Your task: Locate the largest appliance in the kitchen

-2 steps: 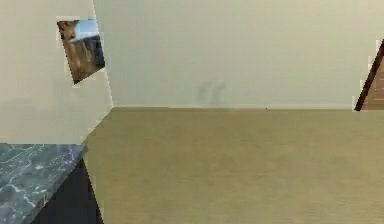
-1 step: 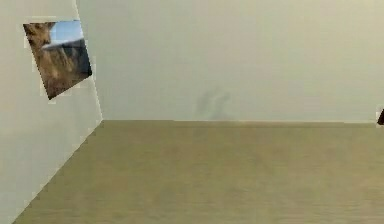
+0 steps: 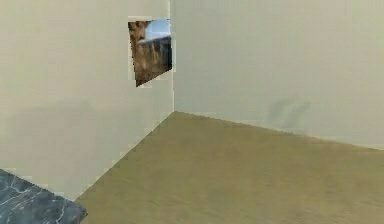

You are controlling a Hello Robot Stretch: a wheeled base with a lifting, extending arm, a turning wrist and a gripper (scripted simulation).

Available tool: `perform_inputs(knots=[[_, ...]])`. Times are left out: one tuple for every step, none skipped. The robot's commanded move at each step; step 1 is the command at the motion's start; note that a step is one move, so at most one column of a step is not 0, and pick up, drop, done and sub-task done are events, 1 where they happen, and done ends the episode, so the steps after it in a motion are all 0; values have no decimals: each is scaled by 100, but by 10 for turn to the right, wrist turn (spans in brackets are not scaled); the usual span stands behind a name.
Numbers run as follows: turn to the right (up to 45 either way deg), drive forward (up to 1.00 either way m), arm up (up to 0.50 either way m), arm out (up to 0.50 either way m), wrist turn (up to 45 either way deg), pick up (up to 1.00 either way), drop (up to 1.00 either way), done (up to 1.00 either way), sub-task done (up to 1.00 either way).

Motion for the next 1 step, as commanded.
perform_inputs(knots=[[0, 70, 0, 0, 0, 0, 0, 0, 0]])
